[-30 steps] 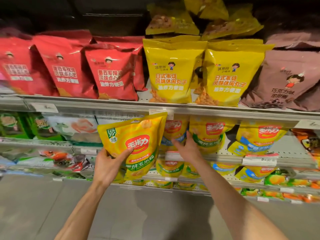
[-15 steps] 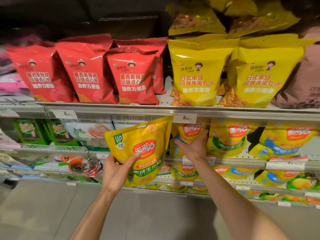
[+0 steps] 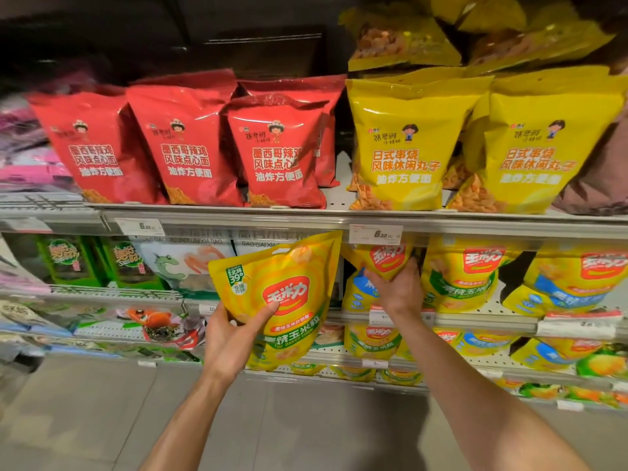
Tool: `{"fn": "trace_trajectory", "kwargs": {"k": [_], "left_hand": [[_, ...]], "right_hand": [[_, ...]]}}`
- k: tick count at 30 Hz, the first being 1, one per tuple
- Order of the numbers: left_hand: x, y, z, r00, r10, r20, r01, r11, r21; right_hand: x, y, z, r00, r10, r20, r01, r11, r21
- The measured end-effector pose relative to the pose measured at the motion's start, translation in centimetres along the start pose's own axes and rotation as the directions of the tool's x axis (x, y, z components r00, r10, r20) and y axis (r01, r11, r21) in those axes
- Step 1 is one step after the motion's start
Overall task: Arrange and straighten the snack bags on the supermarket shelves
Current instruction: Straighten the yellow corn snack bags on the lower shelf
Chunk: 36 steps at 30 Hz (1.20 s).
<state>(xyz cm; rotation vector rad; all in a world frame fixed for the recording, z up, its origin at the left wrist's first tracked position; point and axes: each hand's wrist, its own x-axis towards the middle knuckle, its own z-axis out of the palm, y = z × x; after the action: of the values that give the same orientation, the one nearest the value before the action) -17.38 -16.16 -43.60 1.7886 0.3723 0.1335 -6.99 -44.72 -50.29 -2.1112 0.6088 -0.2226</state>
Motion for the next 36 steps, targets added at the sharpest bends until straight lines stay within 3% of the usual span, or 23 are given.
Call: {"fn": "trace_trajectory", "kwargs": {"k": [9,26,36], "left_hand": [[0.7,-0.7,-1.6,1.000,0.007,-0.012,-0.007,1.000,0.025],[0.8,-1.4,-2.8,1.000,0.013,0.010,-0.013,1.000,0.005],[0.7,-2.0,-4.1,0.999,-0.001,0.033,0.000,1.000,0.010]], "right_hand": [[0.3,0.5,-2.7,0.989,-0.109,0.096,0.097,0.988,0.118],[-1.5,0.9,-3.8,0.983,-0.106,0.152,0.107,0.994,-0.001],[-3.8,1.3,-4.2,0.966,-0.171,0.191,0.159,0.984,0.078]]}}
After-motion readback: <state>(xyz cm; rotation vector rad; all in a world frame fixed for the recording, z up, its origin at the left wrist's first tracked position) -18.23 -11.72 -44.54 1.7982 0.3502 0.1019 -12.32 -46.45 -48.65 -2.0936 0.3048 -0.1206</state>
